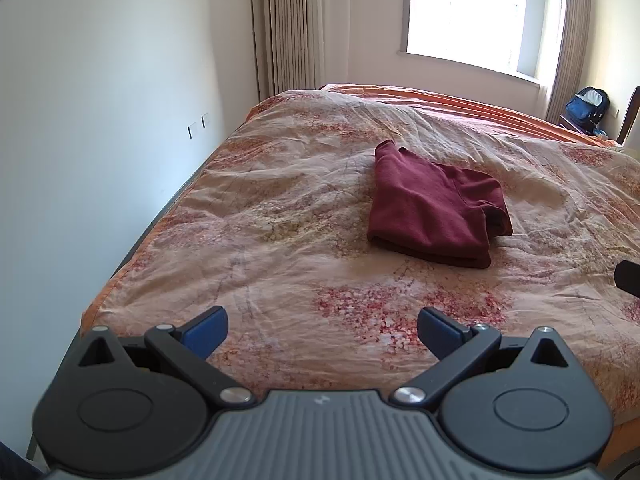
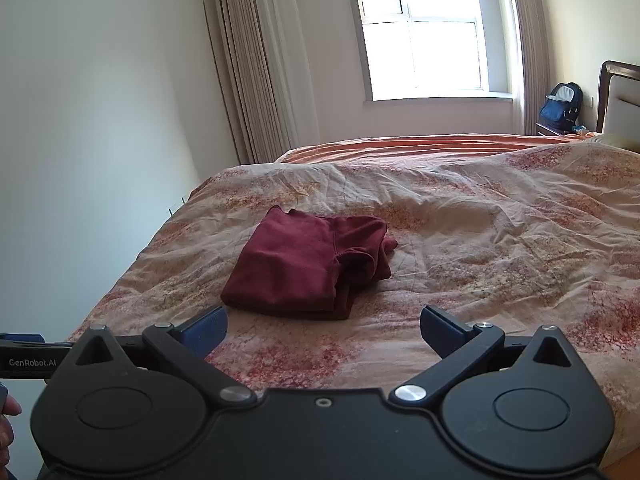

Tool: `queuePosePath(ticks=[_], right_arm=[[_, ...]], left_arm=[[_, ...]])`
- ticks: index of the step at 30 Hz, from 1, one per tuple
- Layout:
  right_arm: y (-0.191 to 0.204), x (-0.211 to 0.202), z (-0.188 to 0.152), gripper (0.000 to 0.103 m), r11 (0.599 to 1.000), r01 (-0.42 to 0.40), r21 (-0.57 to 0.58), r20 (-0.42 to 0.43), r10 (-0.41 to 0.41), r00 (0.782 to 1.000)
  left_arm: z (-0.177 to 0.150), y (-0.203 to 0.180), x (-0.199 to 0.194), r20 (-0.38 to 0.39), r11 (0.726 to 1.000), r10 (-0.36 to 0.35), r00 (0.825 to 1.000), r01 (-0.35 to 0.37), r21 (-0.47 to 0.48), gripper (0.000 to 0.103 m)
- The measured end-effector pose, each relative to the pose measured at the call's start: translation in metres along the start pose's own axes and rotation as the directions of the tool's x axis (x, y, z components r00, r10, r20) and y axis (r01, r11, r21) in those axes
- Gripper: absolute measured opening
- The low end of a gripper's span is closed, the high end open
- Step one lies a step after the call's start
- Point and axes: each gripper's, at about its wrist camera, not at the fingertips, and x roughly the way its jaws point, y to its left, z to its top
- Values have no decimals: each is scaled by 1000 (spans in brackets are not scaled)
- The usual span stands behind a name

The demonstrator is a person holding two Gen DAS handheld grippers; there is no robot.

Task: Fold small clothes

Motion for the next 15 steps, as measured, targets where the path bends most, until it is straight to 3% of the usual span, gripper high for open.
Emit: queuePosePath(ticks=[15], right_arm=[[3,0,-3,103,1000,24,9,-5,-24,1000]], left_arm=[[1,3,4,-1,1000,-1,1000,1,-6,103]])
